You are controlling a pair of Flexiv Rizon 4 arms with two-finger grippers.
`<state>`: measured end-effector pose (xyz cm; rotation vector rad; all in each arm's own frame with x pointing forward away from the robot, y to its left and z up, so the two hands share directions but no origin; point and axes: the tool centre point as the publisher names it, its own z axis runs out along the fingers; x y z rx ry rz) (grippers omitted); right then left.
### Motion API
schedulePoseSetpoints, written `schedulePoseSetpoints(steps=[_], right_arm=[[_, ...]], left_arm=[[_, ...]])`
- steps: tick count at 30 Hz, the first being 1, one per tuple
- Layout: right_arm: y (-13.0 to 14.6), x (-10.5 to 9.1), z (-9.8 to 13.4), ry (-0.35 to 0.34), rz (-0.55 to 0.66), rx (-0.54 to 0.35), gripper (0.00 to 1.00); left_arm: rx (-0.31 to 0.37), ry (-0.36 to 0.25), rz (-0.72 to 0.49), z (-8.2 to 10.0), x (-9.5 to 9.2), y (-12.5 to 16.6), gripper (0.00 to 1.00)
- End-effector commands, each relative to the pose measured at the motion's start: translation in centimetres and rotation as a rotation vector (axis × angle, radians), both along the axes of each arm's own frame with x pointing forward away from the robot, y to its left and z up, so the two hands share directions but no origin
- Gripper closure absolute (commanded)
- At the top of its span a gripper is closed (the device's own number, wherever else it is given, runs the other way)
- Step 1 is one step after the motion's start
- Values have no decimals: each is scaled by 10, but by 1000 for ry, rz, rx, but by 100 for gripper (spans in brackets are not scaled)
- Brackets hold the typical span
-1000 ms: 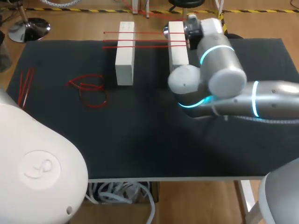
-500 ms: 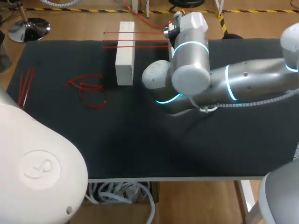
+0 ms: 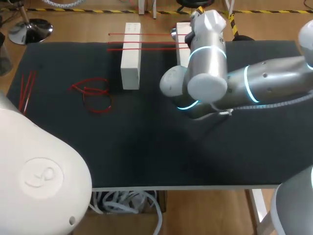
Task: Grab the tape and strap the tape.
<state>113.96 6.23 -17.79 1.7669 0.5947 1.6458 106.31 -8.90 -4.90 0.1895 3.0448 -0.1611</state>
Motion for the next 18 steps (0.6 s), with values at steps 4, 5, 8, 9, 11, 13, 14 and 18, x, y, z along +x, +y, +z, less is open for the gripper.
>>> schedulePoseSetpoints(steps=[4, 5, 8, 9, 11, 13, 14, 18], right_arm=[[0, 3, 7, 107, 25, -3, 100], [2, 3, 10, 100, 27, 8, 100], [10, 1, 17, 115, 64, 41, 100], [12, 0, 18, 126, 70, 61, 100], [16, -3, 19, 155, 103, 96, 100], [16, -4, 20, 157, 112, 94, 100], [16, -4, 20, 157, 112, 94, 100], [16, -4, 20, 157, 112, 94, 100]], left_arm=[[4, 3, 0, 1, 0, 0, 100], [4, 3, 0, 1, 0, 0, 100], [4, 3, 0, 1, 0, 0, 100], [4, 3, 0, 1, 0, 0, 100], [4, 3, 0, 1, 0, 0, 100], [4, 3, 0, 1, 0, 0, 100], [4, 3, 0, 1, 0, 0, 100], [4, 3, 0, 1, 0, 0, 100]])
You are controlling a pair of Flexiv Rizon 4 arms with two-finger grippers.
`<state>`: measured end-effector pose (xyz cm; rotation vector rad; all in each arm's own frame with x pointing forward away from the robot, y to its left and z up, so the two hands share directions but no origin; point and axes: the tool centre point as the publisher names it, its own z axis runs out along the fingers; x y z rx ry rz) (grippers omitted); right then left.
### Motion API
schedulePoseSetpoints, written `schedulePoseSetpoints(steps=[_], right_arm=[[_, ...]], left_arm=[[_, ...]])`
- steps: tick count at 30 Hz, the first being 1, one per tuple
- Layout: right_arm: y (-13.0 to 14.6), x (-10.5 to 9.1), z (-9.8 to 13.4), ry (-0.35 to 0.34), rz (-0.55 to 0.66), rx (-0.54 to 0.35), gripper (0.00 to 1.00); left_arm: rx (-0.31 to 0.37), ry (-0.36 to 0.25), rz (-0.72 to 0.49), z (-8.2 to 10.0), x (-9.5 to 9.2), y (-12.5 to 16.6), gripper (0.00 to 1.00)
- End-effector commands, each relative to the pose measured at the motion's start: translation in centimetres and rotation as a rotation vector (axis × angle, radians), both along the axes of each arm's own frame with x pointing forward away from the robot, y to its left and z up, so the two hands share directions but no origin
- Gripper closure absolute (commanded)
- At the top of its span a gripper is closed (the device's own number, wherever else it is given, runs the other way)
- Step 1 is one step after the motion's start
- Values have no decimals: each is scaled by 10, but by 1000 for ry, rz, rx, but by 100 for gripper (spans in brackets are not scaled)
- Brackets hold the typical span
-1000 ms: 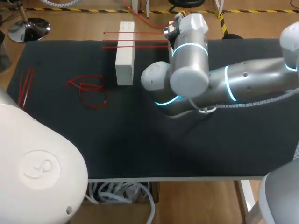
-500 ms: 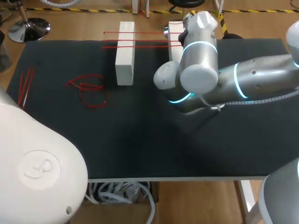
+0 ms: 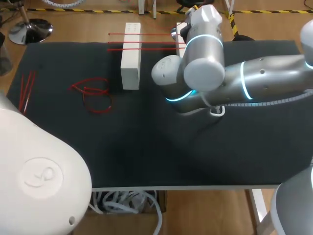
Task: Grab the tape and strap the tape.
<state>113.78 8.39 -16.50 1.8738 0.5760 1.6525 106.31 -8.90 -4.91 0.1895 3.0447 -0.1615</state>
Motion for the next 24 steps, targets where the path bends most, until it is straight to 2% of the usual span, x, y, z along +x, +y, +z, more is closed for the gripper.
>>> schedulePoseSetpoints(steps=[1, 13, 14, 15, 16, 18, 19, 20, 22, 23, 24], right_arm=[[-5, -2, 7, 97, 102, 19, 100], [-5, -2, 7, 97, 102, 19, 100], [-4, -3, 9, 77, 109, -36, 100], [-3, -3, 10, 83, 105, -131, 100], [-2, -4, 12, 47, 76, -196, 100], [-2, -5, 15, 52, 65, -343, 100], [-2, -6, 16, 31, 57, -371, 100], [-1, -8, 17, 39, 42, -508, 100], [-1, -10, 19, 29, 29, -586, 100], [-1, -11, 19, 32, 7, -711, 100], [1, -11, 19, 31, 7, -710, 100]], left_arm=[[4, 3, 0, 1, 0, 0, 100], [4, 3, 0, 1, 0, 0, 100], [4, 3, 0, 1, 0, 0, 100], [4, 3, 0, 1, 0, 0, 100], [4, 3, 0, 1, 0, 0, 100], [4, 3, 0, 1, 0, 0, 100], [4, 3, 0, 1, 0, 0, 100], [4, 3, 0, 1, 0, 0, 100], [4, 3, 0, 1, 0, 0, 100], [4, 3, 0, 1, 0, 0, 100], [4, 3, 0, 1, 0, 0, 100]])
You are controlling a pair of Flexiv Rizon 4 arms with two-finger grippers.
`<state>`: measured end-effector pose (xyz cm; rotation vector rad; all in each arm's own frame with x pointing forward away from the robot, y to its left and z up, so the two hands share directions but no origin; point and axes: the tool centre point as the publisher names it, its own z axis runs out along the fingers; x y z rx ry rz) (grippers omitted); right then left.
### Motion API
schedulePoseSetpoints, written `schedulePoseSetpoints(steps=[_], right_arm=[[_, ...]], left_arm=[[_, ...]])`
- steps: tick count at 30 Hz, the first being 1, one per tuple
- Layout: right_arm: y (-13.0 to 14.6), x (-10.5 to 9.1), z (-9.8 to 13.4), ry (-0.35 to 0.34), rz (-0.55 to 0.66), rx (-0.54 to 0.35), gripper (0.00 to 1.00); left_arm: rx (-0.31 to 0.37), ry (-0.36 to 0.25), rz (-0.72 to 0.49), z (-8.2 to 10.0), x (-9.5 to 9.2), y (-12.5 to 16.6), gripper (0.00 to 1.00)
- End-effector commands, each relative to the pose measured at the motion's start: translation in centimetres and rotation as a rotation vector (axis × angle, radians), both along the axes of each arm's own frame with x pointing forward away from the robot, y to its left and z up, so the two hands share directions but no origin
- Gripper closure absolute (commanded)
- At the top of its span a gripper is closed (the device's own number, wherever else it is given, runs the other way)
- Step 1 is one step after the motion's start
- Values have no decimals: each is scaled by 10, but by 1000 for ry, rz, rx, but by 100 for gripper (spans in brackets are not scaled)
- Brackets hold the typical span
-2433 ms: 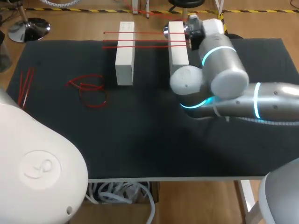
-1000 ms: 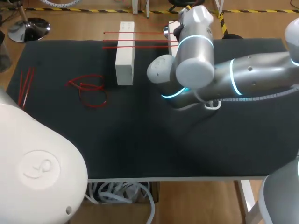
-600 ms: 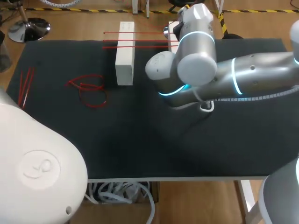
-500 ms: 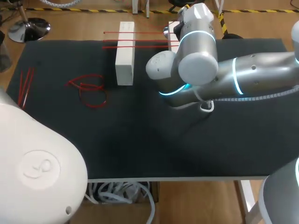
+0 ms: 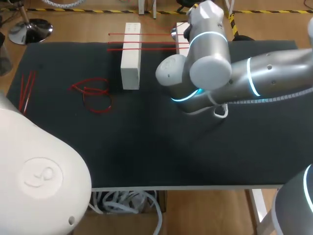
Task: Grab the tape and strap the tape.
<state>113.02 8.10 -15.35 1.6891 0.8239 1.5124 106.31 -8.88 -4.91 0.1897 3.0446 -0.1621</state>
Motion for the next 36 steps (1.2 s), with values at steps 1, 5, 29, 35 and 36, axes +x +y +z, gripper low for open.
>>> schedulePoseSetpoints(steps=[1, 5, 29, 35, 36], right_arm=[[5, -5, 9, -1, -43, -493, 100], [9, -9, 16, -46, -41, -574, 100], [59, -44, 19, -210, 7, -1195, 100], [60, -41, 37, -320, -17, -1253, 100], [60, -40, 39, -327, -19, -1258, 100]], left_arm=[[4, 3, 1, 1, 0, 0, 100], [4, 3, 1, 1, 0, 0, 100], [4, 3, 1, 1, 0, 0, 100], [4, 3, 1, 1, 0, 0, 100], [4, 3, 1, 1, 0, 0, 100]])
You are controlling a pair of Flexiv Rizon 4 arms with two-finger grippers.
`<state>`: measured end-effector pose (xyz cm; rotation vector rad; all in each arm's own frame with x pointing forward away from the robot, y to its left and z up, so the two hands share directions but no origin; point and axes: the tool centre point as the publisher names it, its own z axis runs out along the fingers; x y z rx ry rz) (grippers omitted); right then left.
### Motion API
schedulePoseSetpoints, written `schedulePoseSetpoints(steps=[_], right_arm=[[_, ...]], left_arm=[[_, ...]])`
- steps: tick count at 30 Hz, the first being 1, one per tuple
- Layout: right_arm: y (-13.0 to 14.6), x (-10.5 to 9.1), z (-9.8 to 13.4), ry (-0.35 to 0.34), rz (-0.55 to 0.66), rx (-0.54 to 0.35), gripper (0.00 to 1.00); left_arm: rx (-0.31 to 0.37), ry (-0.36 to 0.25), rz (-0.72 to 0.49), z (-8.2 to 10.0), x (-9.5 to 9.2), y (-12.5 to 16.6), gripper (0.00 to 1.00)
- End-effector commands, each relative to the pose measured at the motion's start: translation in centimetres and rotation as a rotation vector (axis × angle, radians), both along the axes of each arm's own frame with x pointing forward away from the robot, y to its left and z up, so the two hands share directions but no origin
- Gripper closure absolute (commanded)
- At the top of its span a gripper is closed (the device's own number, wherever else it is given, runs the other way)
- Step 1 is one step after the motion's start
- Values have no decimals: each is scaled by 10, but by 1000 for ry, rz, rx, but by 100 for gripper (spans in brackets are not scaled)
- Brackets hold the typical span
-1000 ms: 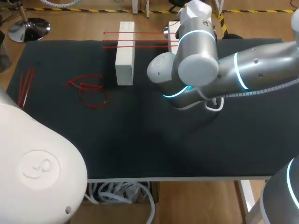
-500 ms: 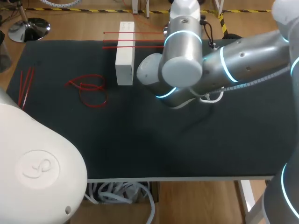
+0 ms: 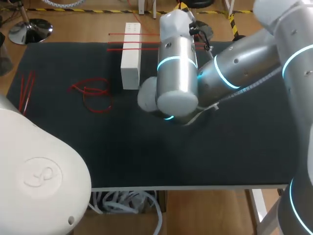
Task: Grab the tape and strap the tape.
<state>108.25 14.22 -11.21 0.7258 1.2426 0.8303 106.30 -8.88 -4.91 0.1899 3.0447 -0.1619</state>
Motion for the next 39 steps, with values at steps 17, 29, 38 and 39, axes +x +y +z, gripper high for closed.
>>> schedulePoseSetpoints(steps=[17, 29, 38, 39], right_arm=[[26, -3, 24, -136, 201, -139, 100], [26, -3, 27, -88, 185, -28, 100], [26, -3, 27, -88, 185, -28, 100], [26, -3, 27, -88, 185, -28, 100]], left_arm=[[4, 3, 1, 1, 1, 0, 100], [4, 3, 1, 1, 1, 0, 100], [4, 3, 1, 1, 1, 0, 100], [4, 3, 1, 1, 1, 0, 100]])
